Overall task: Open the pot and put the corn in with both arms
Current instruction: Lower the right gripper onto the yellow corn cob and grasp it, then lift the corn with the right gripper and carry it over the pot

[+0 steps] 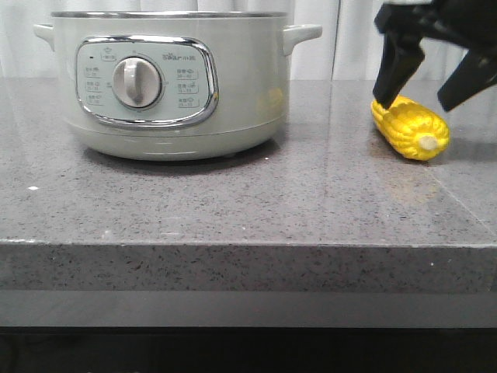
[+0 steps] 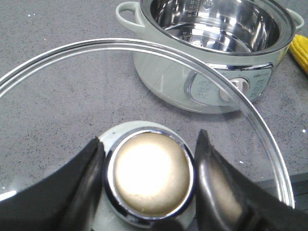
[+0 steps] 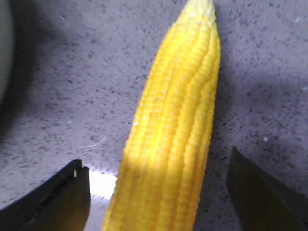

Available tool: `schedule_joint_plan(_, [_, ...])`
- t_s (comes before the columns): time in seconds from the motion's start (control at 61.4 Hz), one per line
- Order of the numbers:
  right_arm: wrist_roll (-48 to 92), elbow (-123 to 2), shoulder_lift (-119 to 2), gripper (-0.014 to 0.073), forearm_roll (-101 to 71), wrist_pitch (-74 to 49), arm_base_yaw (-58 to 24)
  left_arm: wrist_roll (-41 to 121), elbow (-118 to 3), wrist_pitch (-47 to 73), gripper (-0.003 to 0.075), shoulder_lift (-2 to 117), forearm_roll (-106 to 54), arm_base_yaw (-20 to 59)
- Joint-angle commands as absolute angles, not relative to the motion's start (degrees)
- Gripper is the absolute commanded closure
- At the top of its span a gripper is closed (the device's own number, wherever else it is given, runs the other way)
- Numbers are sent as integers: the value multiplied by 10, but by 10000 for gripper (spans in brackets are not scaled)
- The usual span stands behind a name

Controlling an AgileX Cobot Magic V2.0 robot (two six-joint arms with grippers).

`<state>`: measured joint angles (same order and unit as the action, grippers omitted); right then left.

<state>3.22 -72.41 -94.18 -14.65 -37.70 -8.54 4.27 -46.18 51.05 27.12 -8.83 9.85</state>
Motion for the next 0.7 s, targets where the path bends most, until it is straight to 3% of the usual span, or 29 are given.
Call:
schedule_joint_plan(0.0, [35,-745,-939,-2,-156,-347,-84,38,-483,423,638,273,-101,97])
schedule_joint_plan(0.179, [37,-745,-956,46,-156,-347,-84,38,-483,423,638,273,-101,97])
schedule_joint_plan(0.31, [37,-745,-955,256,-156,-343,-84,38,-483,423,638,273,-101,97])
schedule_joint_plan(0.424, [37,-745,-955,379,-156,-343,-84,38,-483,423,638,273,-101,97])
schedule_joint_plan(0.684, [37,-777,-930,417,-156,-370,-84,38,-483,423,638,273,-101,97])
